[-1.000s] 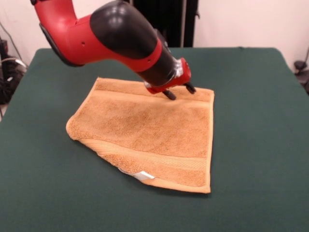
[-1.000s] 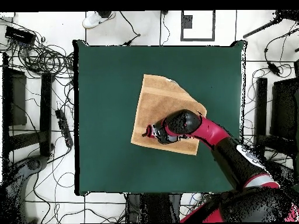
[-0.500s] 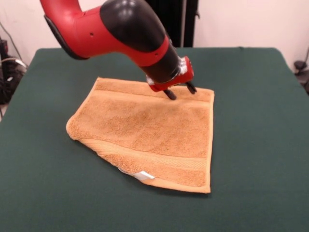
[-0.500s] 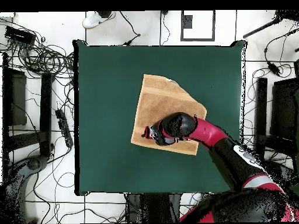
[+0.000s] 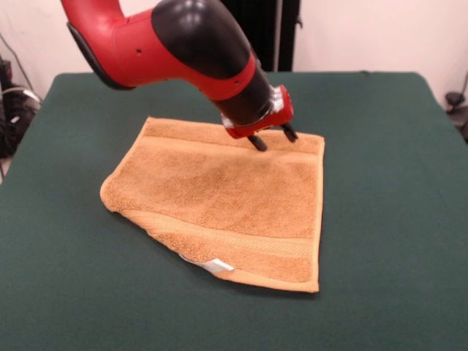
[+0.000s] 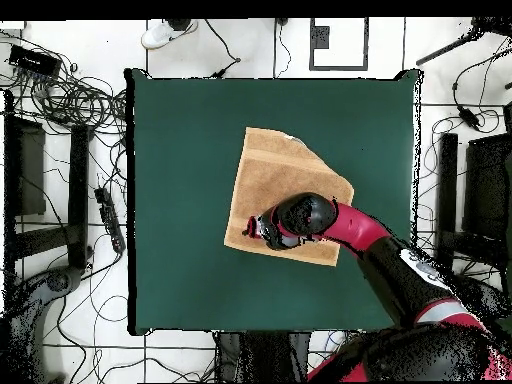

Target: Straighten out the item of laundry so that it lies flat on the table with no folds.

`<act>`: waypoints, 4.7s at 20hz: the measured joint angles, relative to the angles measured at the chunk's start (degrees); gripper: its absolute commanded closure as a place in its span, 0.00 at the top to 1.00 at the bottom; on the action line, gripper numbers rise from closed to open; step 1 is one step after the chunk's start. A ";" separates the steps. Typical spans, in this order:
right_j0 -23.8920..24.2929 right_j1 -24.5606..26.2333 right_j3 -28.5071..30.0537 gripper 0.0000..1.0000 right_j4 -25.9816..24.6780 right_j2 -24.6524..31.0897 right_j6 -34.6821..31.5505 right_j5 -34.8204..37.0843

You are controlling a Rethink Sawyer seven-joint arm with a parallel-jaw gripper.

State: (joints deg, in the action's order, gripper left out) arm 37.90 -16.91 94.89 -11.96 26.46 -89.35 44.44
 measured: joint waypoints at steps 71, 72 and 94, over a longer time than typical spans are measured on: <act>-0.81 5.54 -8.46 1.00 9.20 -2.81 -4.87 11.37; -0.66 5.61 -8.45 1.00 9.19 -2.68 -4.87 11.42; 1.73 6.39 -7.52 1.00 9.01 -0.86 -4.87 10.75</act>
State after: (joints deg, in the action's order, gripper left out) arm 39.63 -10.52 87.37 -2.95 25.60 -94.22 55.19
